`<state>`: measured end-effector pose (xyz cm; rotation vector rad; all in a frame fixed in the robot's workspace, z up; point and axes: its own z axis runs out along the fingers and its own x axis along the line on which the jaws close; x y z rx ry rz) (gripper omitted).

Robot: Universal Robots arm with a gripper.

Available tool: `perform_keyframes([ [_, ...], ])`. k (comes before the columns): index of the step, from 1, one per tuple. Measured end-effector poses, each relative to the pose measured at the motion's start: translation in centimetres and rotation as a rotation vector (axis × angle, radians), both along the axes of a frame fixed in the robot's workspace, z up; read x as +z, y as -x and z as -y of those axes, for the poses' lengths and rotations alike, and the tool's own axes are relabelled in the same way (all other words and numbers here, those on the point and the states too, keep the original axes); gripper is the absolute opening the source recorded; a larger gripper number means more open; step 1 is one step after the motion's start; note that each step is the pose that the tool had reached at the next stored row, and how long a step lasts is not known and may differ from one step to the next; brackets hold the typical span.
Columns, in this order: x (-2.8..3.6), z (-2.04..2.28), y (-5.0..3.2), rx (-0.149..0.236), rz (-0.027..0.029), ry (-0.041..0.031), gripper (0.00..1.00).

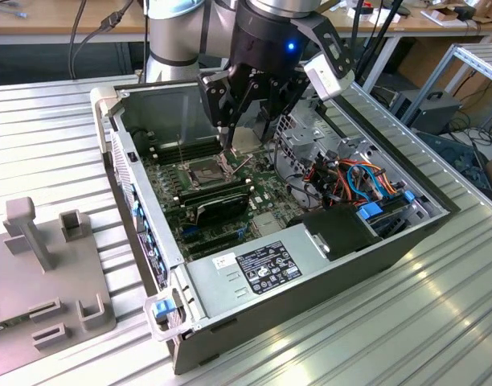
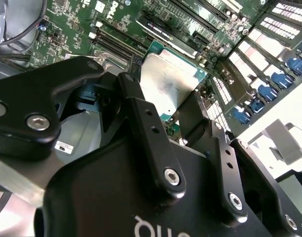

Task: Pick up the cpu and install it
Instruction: 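Pick up the cpu and move it towards the insertion slot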

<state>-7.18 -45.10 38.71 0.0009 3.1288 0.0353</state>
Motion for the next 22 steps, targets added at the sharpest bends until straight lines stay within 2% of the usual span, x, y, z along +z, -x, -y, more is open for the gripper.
perform_keyframes([
  [2, -0.01, -0.21, -0.02, 0.000, -0.0001, 0.0001, 0.54],
  [6, -0.06, -1.01, -0.02, 0.000, 0.0000, 0.0001, 0.54],
  [7, -0.13, -1.50, -0.02, 0.000, 0.0000, 0.0001, 0.54],
  [11, -0.93, -2.30, -0.02, 0.000, 0.0000, 0.0001, 0.54],
  [13, -1.03, -2.45, -0.02, 0.000, -0.0001, 0.0001, 0.54],
  [20, -1.05, -2.49, -0.02, 0.000, 0.0000, 0.0000, 0.54],
  [22, -1.36, -2.49, -0.02, 0.000, -0.0001, 0.0001, 0.54],
])
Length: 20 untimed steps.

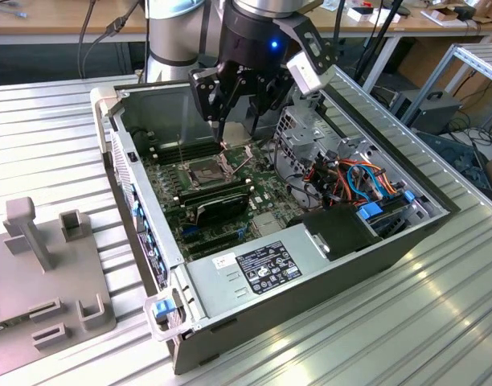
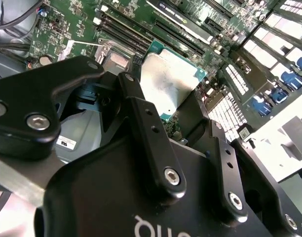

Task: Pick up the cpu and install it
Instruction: 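Pick up the cpu and move it towards the insertion slot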

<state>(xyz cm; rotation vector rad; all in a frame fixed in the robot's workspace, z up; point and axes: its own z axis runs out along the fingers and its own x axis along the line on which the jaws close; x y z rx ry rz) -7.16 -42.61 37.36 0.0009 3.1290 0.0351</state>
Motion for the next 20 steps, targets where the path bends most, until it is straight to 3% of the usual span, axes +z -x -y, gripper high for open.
perform_keyframes([
  [3, -0.41, 0.00, 0.00, 0.000, 0.0000, 0.0000, 0.54],
  [15, -0.49, -0.04, 0.00, 0.000, 0.0002, -0.0004, 0.54],
  [18, -0.60, -0.57, 0.00, 0.000, 0.0001, 0.0001, 0.54],
  [20, -0.82, -1.50, 0.00, 0.000, 0.0001, -0.0001, 0.54],
])
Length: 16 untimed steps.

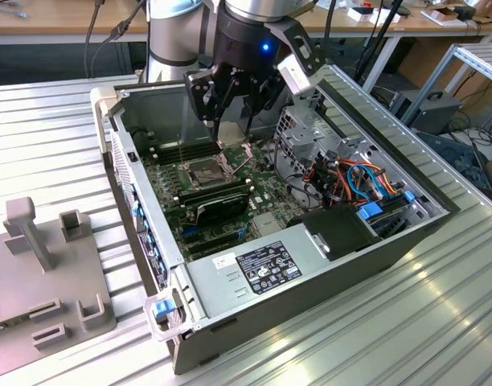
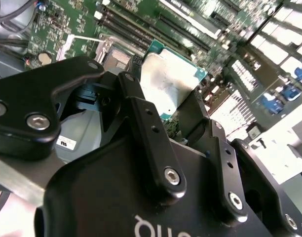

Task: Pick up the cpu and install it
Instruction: 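Pick up the cpu and move it towards the insertion slot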

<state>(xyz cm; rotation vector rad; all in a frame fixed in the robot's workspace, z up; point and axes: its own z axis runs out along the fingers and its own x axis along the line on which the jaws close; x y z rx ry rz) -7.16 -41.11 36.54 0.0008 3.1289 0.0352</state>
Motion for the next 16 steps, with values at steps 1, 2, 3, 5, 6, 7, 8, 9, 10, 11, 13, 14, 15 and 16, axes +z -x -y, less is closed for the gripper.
perform_keyframes([
  [1, -0.12, -0.46, 0.00, 0.000, 0.0000, 0.0001, 0.54],
  [2, -0.27, -0.97, 0.00, 0.000, 0.0000, -0.0001, 0.54],
  [3, -0.37, -1.33, 0.00, 0.000, -0.0001, 0.0001, 0.54],
  [5, -0.62, -2.13, -0.01, 0.000, 0.0001, -0.0001, 0.54],
  [6, -0.72, -2.51, -0.01, 0.000, 0.0000, 0.0000, 0.54],
  [7, -0.92, -3.10, -0.02, 0.000, 0.0000, 0.0001, 0.54],
  [8, -1.07, -3.43, -0.04, 0.000, 0.0000, 0.0000, 0.54],
  [9, -1.22, -3.71, -0.06, 0.000, -0.0001, 0.0001, 0.54],
  [10, -1.43, -3.98, -0.13, 0.000, -0.0001, 0.0001, 0.54],
  [11, -1.61, -4.18, -0.21, 0.000, 0.0000, -0.0001, 0.54],
  [13, -2.16, -4.75, -0.45, 0.000, 0.0000, 0.0000, 0.54],
  [14, -2.36, -4.94, -0.52, 0.000, 0.0000, 0.0000, 0.54],
  [15, -2.54, -5.09, -0.57, 0.000, 0.0000, 0.0000, 0.54],
  [16, -2.72, -5.22, -0.61, 0.000, -0.0001, 0.0002, 0.54],
])
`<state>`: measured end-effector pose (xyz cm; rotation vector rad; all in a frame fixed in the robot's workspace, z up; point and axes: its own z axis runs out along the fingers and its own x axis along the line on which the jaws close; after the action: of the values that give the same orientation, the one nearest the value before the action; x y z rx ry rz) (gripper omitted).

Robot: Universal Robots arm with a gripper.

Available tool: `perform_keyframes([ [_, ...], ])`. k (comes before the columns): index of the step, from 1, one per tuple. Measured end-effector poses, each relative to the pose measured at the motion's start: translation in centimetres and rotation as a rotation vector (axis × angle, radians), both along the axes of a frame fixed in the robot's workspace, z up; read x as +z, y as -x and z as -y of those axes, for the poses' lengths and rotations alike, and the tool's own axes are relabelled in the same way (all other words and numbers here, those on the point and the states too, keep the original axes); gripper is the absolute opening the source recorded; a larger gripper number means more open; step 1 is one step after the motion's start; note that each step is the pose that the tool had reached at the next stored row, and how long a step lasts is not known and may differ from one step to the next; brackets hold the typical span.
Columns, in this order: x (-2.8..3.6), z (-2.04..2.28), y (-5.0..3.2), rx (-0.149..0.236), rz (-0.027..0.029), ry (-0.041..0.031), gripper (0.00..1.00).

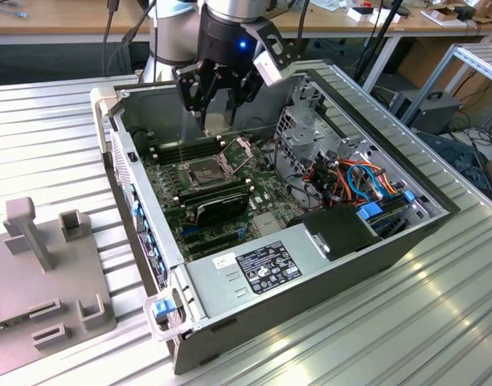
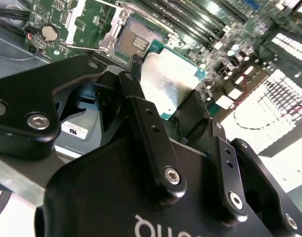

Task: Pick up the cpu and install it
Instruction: 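Pick up the cpu and move it towards the insertion slot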

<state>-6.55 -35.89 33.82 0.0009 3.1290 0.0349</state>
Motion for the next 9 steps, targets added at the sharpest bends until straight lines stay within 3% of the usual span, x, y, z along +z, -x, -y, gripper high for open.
perform_keyframes([
  [6, -1.08, -0.24, -0.06, 0.000, 0.0000, -0.0001, 0.54],
  [8, -1.97, -0.25, -0.10, 0.000, 0.0001, -0.0002, 0.54],
  [9, -2.05, -0.25, -0.11, 0.000, 0.0000, -0.0002, 0.54],
])
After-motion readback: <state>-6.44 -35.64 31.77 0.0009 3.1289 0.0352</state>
